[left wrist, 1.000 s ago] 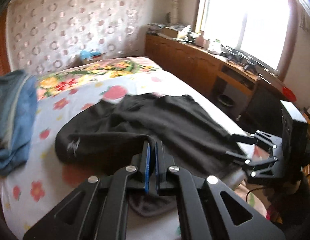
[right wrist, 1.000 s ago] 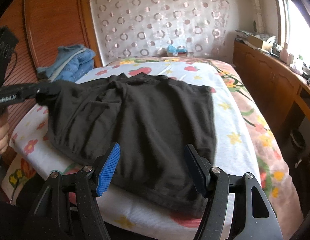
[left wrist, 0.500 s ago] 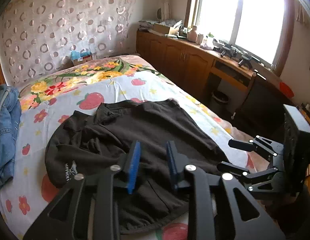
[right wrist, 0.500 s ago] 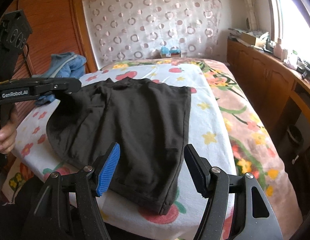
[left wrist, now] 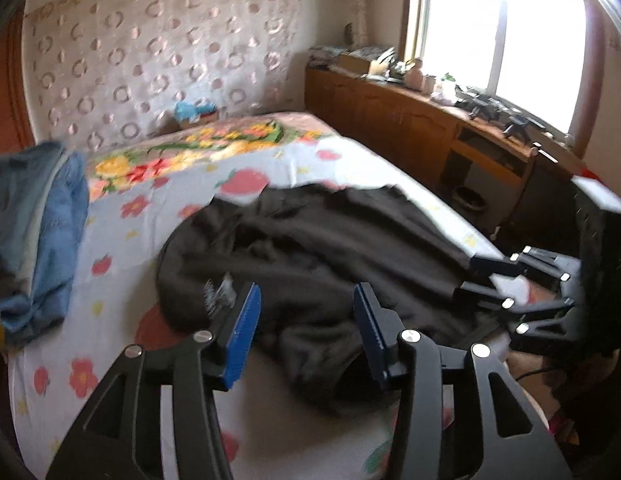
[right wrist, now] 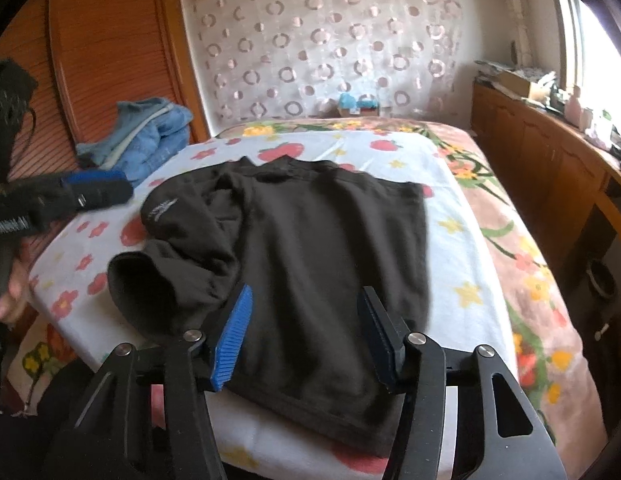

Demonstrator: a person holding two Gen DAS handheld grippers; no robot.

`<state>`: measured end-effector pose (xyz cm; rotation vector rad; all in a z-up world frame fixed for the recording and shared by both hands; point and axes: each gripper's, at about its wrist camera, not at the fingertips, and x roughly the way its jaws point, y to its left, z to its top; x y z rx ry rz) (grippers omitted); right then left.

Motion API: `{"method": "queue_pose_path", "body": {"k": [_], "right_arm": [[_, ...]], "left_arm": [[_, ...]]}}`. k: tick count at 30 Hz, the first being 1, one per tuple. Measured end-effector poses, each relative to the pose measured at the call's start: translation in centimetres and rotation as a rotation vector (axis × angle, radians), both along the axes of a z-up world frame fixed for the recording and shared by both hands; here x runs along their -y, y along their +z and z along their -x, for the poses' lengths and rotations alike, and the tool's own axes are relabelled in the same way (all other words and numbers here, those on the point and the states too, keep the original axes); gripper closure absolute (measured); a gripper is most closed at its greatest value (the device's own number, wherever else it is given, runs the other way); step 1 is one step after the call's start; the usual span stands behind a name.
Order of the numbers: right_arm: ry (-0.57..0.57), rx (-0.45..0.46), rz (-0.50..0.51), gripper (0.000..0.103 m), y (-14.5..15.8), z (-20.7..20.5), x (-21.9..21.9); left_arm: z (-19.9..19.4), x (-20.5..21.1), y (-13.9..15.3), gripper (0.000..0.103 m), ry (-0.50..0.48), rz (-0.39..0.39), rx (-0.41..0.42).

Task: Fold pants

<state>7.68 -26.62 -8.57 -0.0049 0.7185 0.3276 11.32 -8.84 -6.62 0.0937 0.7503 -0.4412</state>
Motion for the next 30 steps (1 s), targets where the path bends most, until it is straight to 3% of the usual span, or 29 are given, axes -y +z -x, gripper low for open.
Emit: {"method": "queue_pose_path", "body": {"k": [14, 25, 30], "right_arm": [[0.07, -0.014, 0.055, 0.048, 0.0, -1.1, -4.5], [0.101, -0.07, 0.064, 0.058, -2.1, -1.3, -6.0], [0.1, -0.084, 0.06, 0.064, -2.5, -1.4, -5.7]], "left_arm": [[1.2, -2.0, -6.5, 0.056, 0.0, -0.009, -0.141], [2.1, -1.8, -7.0, 0.051, 0.022, -0.017, -0.065], [2.0, -2.2, -6.9, 0.051, 0.035, 0.018, -0.059]]}}
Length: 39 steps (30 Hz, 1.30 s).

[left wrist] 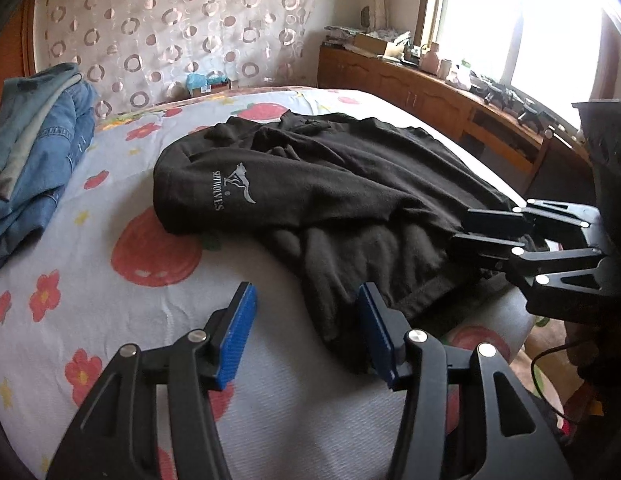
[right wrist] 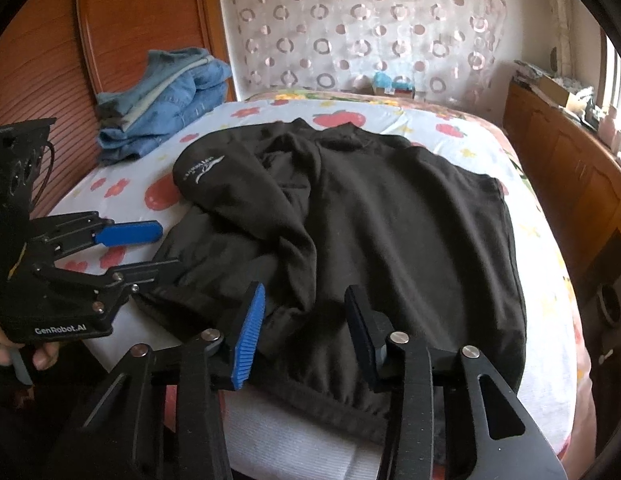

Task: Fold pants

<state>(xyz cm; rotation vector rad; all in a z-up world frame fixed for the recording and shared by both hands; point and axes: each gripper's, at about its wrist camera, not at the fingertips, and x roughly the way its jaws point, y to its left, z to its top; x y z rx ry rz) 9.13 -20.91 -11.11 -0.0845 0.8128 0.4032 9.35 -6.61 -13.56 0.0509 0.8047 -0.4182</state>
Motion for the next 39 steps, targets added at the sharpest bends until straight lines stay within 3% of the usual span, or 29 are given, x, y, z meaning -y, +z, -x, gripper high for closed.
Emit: {"method": "queue_pose_path", "body": {"k": [8, 12, 16, 39], "right_arm": [[0.025, -0.013, -0.011, 0.075, -0.4, -0.3, -0.4], [0.044, -0.008, 0.002, 0.091, -0.4, -0.3, -0.9], [0.037, 0.023, -0.004, 0.099, 0.2, -0.1, -0.7], [-0.048, 0.242, -0.011, 0.103, 6.2, 2.1, 2.7]], "left_arm": [[-0.1, -0.3, 0.2, 0.051, 0.013, 0.024, -0.023], [-0.2, -0.7, 0.2, 0.051, 0.023, 0.045, -0.035], [0.1, -1.0, 0.6, 0.051, 0.032, 0.045, -0.023], [0.2, -0.9, 3.0, 0.051, 0.043, 0.066, 0.02]]}}
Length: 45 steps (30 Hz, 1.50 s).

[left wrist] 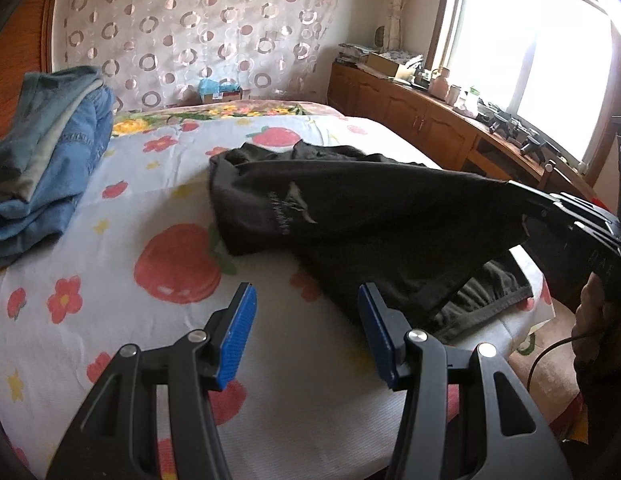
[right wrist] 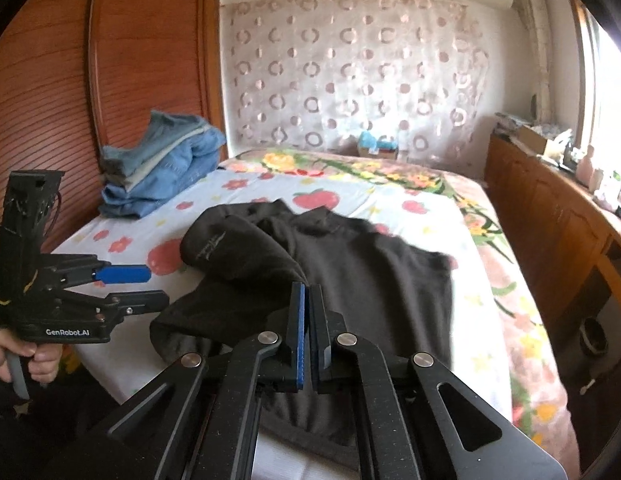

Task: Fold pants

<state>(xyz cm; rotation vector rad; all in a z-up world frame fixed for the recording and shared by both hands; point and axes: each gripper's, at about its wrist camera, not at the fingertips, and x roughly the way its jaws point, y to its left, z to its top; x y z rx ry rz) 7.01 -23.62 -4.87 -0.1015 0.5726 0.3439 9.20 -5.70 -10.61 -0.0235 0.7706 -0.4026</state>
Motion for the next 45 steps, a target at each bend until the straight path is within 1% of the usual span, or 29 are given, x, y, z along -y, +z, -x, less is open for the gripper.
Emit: {"method": "queue_pose_path", "body": {"k": [4, 8, 13, 18, 24, 31, 39, 45], "right_arm": [[-0.029, 0.017, -0.001, 0.103, 1.0, 0.7, 1.7], [-0.056, 0.022, 0.006, 0.103, 1.2, 1.5, 3.2], [-0.096, 0.009, 0.008, 0.103, 0.6, 2.4, 5.2], [-0.123, -0.026, -0.004, 0.103, -0.5, 2.9, 7.1], [-0.138, -0.103, 0.001, 0.103, -3.3, 2.7, 7.9], [-0.154, -0.159, -0.002, 0.103, -5.5, 2.7, 8.5], [-0.17, -0.164, 0.0, 0.103, -5.9, 2.3, 8.5], [-0.169, -0.17, 0.001, 0.103, -5.9, 2.1, 8.6]], "left_arm": [[-0.3, 1.1, 0.9, 0.051, -0.026, -0.007, 0.014], [-0.8, 2.6, 1.6, 0.051, -0.057, -0.011, 0.022], [-1.1, 4.4, 1.7, 0.051, -0.085, -0.027, 0.014], [-1.1, 5.6, 1.2, 0.051, -0.103, -0.041, 0.003], [-0.9, 6.2, 0.6, 0.051, -0.115, -0.06, -0.01], [-0.8, 6.7, -0.7, 0.051, -0.128, -0.087, -0.042], [-0.9, 6.8, -2.3, 0.051, -0.135, -0.096, -0.088], [-0.6, 6.7, -2.4, 0.051, -0.133, -0.088, -0.083]]}}
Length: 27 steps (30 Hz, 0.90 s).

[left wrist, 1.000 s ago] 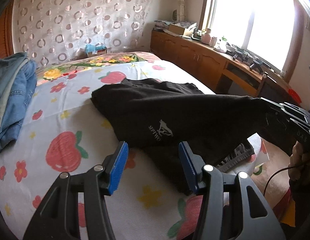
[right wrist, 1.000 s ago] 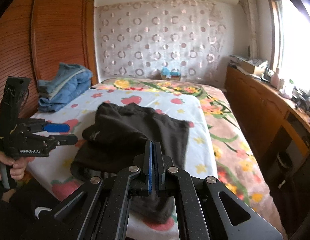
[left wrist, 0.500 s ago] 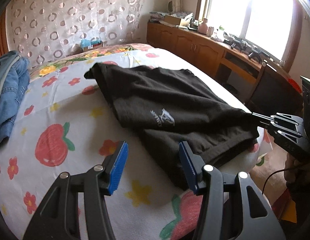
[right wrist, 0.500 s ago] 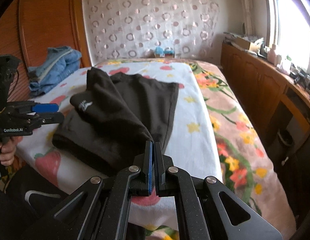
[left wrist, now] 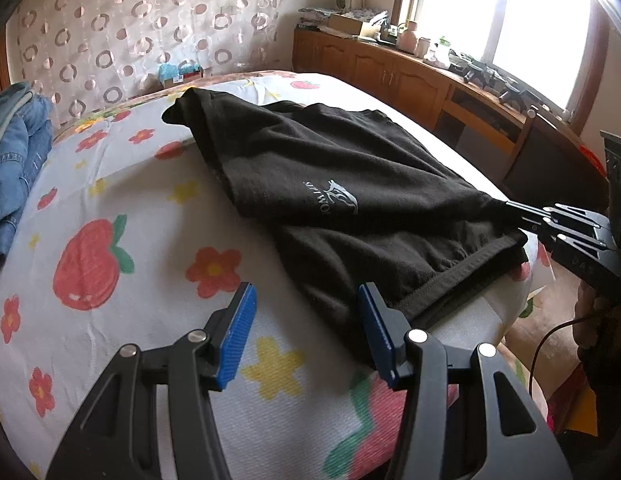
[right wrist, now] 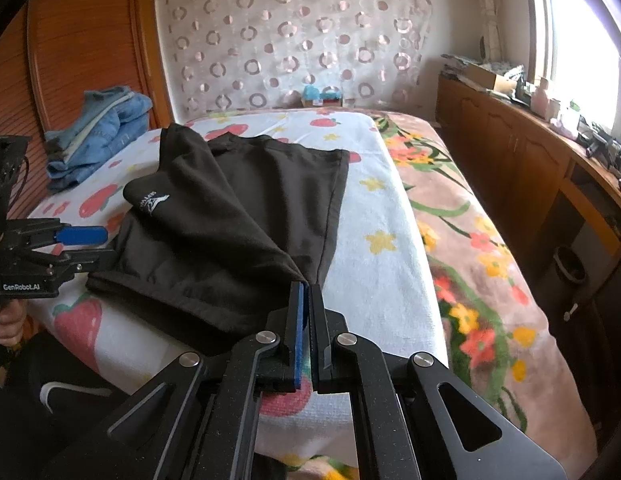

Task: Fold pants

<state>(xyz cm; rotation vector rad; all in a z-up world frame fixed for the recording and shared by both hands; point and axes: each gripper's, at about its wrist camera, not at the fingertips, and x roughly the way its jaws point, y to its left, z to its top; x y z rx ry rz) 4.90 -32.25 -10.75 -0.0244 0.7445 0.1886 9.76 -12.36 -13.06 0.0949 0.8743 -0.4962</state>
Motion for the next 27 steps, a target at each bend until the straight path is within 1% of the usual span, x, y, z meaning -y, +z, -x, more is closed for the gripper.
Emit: {"method": "queue_pose_path", "body": {"k": [2, 5, 7, 8, 9, 16, 20, 27], "right_arm": [[-0.001, -0.001, -0.006, 0.103, 0.2, 0.0, 0.1], [-0.006, 0.001, -0.005, 0.098, 0.6, -0.1, 0.0], [-0.012, 0.012, 0.002, 0.084, 1.2, -0.2, -0.2], [-0.009, 0.019, 0.002, 0.072, 1.5, -0.2, -0.3], [-0.002, 0.029, 0.002, 0.07, 1.9, -0.2, -0.6], [0.088, 0.039, 0.021, 0.065, 3.4, -2.0, -3.8], [0.149, 0.027, 0.031, 0.064, 3.3, -3.3, -6.4], [0.22, -0.013, 0.045, 0.063, 2.6, -5.5, -10.1]], "left_arm": [[0.0, -0.3, 0.1, 0.051, 0.008, 0.013, -0.001], [0.0, -0.9, 0.7, 0.051, 0.025, 0.017, 0.017], [0.1, -1.7, 1.4, 0.051, 0.044, 0.024, 0.041], [0.0, -2.0, 1.7, 0.051, 0.052, 0.026, 0.05], [0.0, -2.4, 2.1, 0.051, 0.061, 0.028, 0.06], [-0.3, -5.3, 3.7, 0.051, 0.131, 0.027, 0.106], [-0.2, -6.2, 4.1, 0.051, 0.15, 0.023, 0.124], [-0.1, -7.3, 4.3, 0.051, 0.171, 0.014, 0.14]]}}
